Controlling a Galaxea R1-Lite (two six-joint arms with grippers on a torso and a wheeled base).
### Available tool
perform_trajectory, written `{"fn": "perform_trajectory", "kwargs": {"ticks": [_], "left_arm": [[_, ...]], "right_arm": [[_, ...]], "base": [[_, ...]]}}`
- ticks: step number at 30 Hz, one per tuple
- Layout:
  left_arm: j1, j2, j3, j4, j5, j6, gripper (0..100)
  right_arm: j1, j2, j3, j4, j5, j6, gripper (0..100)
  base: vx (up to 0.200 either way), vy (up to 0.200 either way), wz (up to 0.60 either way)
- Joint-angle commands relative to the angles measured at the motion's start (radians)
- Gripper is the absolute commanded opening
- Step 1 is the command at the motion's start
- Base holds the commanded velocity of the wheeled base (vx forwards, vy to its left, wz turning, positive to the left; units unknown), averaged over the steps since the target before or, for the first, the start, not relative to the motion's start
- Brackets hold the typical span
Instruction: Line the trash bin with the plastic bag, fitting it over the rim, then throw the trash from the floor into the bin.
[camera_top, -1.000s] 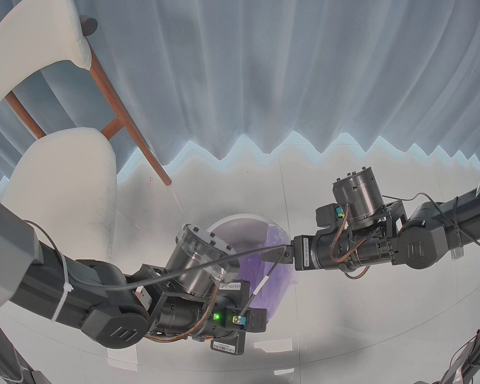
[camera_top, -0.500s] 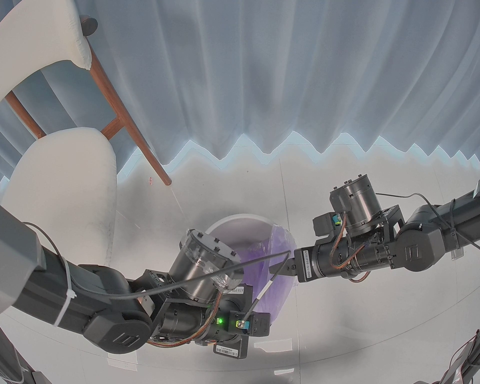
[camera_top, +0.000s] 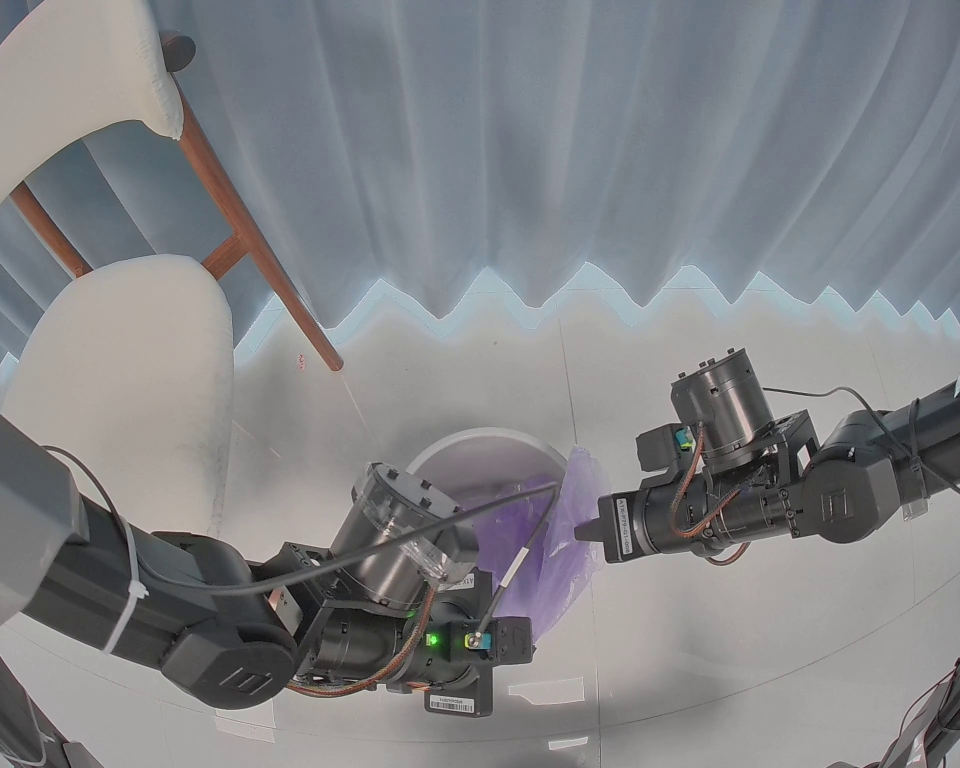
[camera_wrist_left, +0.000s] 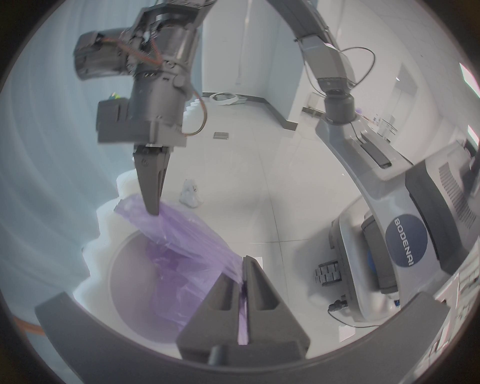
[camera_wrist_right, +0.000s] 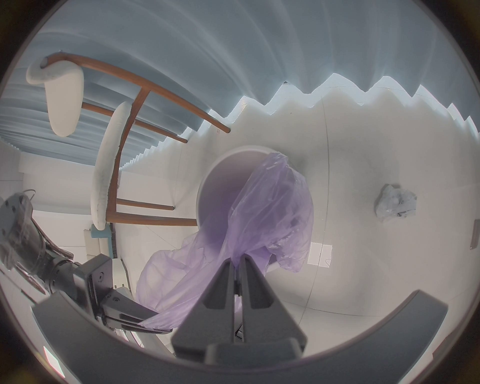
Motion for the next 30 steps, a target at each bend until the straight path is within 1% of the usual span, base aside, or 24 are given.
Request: {"fn": "perform_trajectory", "kwargs": {"ticks": [1,2,3,4,5,10,13,16,17,18,21,22,23,26,30], "left_arm": [[0.0,-0.02,0.032,-0.007,0.033,-0.099,0],[0.0,-0.023,0.043,-0.014,0.042,-0.138,0],[0.0,-0.023,0.043,-0.014,0.042,-0.138,0],[0.0,-0.026,0.057,-0.03,0.052,-0.204,0],[0.0,-0.028,0.064,-0.044,0.058,-0.24,0],[0.0,-0.04,0.067,-0.058,0.09,-0.365,0],[0.0,-0.042,0.06,-0.066,0.105,-0.47,0],[0.0,-0.039,0.058,-0.103,0.122,-0.569,0],[0.0,-0.039,0.058,-0.103,0.122,-0.569,0],[0.002,-0.04,0.058,-0.113,0.136,-0.633,0],[0.005,-0.048,0.064,-0.112,0.15,-0.687,0],[0.006,-0.048,0.064,-0.112,0.15,-0.69,0],[0.022,-0.049,0.066,-0.109,0.15,-0.707,0],[0.038,-0.043,0.067,-0.112,0.15,-0.714,0],[0.054,-0.023,0.055,-0.13,0.15,-0.773,0]], "right_arm": [[-0.032,-0.038,-0.004,-0.012,0.003,0.002,0],[-0.035,-0.041,-0.008,-0.026,0.004,0.004,0],[-0.035,-0.041,-0.008,-0.026,0.004,0.004,0],[-0.035,-0.041,-0.01,-0.071,0.006,0.021,0],[-0.035,-0.038,-0.008,-0.115,0.006,0.041,0],[-0.023,-0.023,0.006,-0.299,0.012,0.094,0],[-0.016,0.006,0.006,-0.379,0.039,0.107,0],[-0.008,0.037,0.01,-0.462,0.041,0.121,0],[-0.008,0.037,0.01,-0.462,0.041,0.121,0],[0.0,0.061,0.016,-0.514,0.041,0.148,0],[0.004,0.071,0.045,-0.588,0.041,0.206,0],[0.004,0.072,0.047,-0.591,0.041,0.21,0],[0.003,0.08,0.073,-0.641,0.043,0.254,0],[0.003,0.091,0.107,-0.704,0.043,0.279,0],[-0.002,0.126,0.145,-0.822,0.043,0.28,0]], "base": [[0.0,0.0,0.0],[0.0,0.0,0.0],[0.0,0.0,0.0],[0.0,0.0,0.0],[0.0,0.0,0.0],[0.0,0.0,0.0],[0.0,0.0,0.0],[0.0,0.0,0.0],[0.0,0.0,0.0],[0.0,0.0,0.0],[0.0,0.0,0.0],[0.0,0.0,0.0],[0.0,0.0,0.0],[0.0,0.0,0.0],[0.0,0.0,0.0]]}}
